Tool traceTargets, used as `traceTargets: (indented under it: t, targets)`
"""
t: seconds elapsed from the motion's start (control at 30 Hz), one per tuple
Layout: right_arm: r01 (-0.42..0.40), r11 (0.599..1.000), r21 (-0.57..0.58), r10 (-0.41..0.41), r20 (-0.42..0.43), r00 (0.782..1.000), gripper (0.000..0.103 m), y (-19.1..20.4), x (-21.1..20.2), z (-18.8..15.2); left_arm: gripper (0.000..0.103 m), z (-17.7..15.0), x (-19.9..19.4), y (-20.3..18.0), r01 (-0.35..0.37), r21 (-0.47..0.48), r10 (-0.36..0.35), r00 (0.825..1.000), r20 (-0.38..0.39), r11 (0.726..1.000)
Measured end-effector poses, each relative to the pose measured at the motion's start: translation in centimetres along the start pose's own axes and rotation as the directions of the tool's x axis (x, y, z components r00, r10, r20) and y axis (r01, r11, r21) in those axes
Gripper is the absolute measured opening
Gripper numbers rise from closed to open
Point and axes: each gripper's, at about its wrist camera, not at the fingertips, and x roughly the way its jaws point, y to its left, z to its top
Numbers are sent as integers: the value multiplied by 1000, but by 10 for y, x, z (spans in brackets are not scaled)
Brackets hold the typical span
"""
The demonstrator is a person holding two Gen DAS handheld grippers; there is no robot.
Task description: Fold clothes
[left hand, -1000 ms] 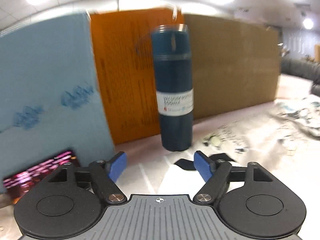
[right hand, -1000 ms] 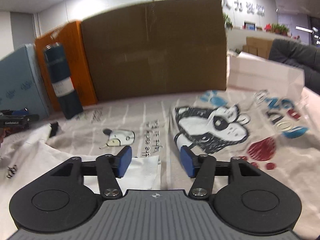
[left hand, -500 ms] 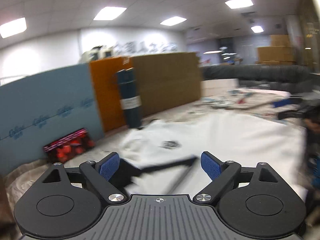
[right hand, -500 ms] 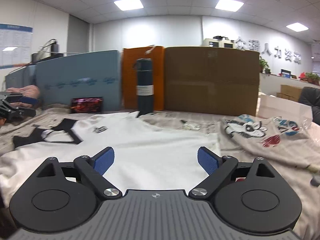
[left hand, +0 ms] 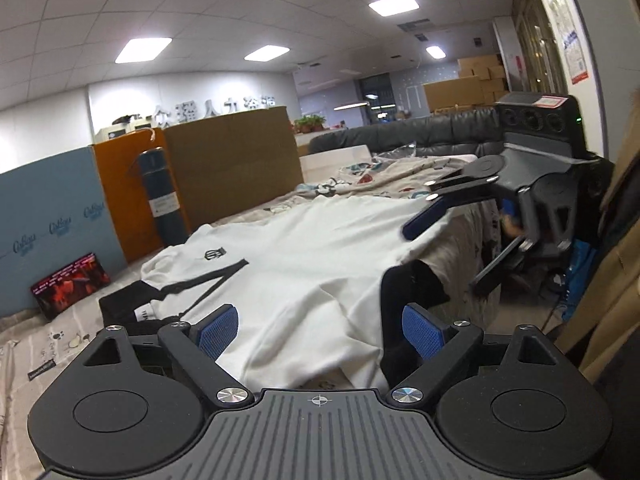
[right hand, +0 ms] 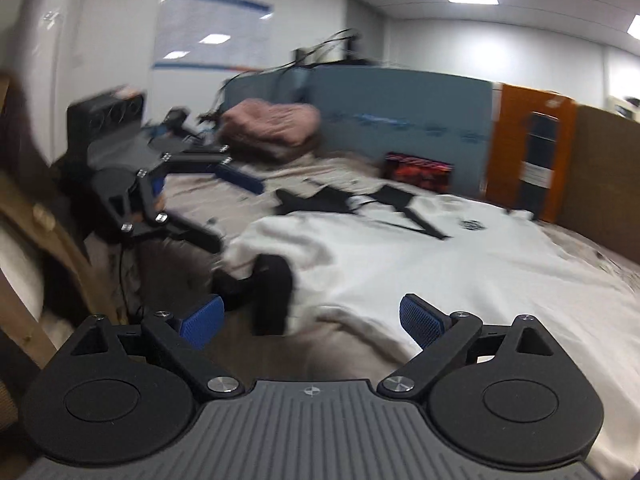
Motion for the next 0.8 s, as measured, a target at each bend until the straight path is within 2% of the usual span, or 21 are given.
traceTargets:
  t: [0.07,0.17,0.2,0.23,0.27,0.3,0.33,0.37,0.4,0.43,0.5,0.57,0.6,0.63,0.67,0.73,0.8]
  targets:
    - [-37,997,-66,35,-27,999,95,16,17,4,92,-1,-3,-6,19,23,-18,1000,-5,1000]
    - [15,980,-197,-19,-20,1000,91,25,38,6,92,-4,-6,-18,38,91,-36,999,-14,995]
    - [17,968,-251,-21,-14,1000,86,27,40,5,91,-5,-6,-23,40,118,-38,999,-20,992]
    - [17,954,-301,-21,-10,1000,73,29,42,3,91,-5,-5,-25,39,140,-36,999,-24,989]
    - [4,945,-328,-11,-22,1000,66,29,43,2,91,-5,-3,-26,39,160,-35,999,-27,986]
    - [-13,941,-338,3,-30,1000,53,28,42,2,91,-4,-1,-27,47,172,-44,999,-23,984]
    - [-25,940,-341,17,-28,999,44,27,40,2,91,-3,1,-28,61,179,-59,998,-13,982]
    - [-37,938,-344,30,-27,999,42,26,37,1,91,-2,4,-28,78,181,-79,997,-2,980]
    - [-50,937,-346,43,-26,999,37,26,35,1,90,-1,6,-29,99,184,-102,995,7,978]
    - [-65,938,-339,58,-31,998,28,24,32,2,90,0,11,-32,123,196,-127,992,8,973]
    - [-90,952,-293,81,-44,996,21,18,29,5,88,2,19,-36,168,220,-173,985,7,961]
    - [-101,968,-229,95,-37,995,15,8,28,9,79,-2,32,-42,181,246,-181,983,-25,952]
    - [-111,975,-193,109,-21,994,13,2,27,11,75,-4,38,-44,188,258,-184,982,-41,948]
    - [-122,980,-157,123,-5,992,12,-4,25,13,67,-5,44,-46,194,267,-186,981,-54,944]
    - [-138,983,-121,140,12,990,12,-10,23,14,63,-5,44,-44,188,251,-183,982,-43,950]
    - [-169,984,-51,172,47,984,12,-22,18,16,62,-6,44,-38,177,219,-176,984,-23,960]
    - [-191,982,-3,191,66,979,12,-30,14,16,45,-6,44,-32,166,186,-168,986,-3,968]
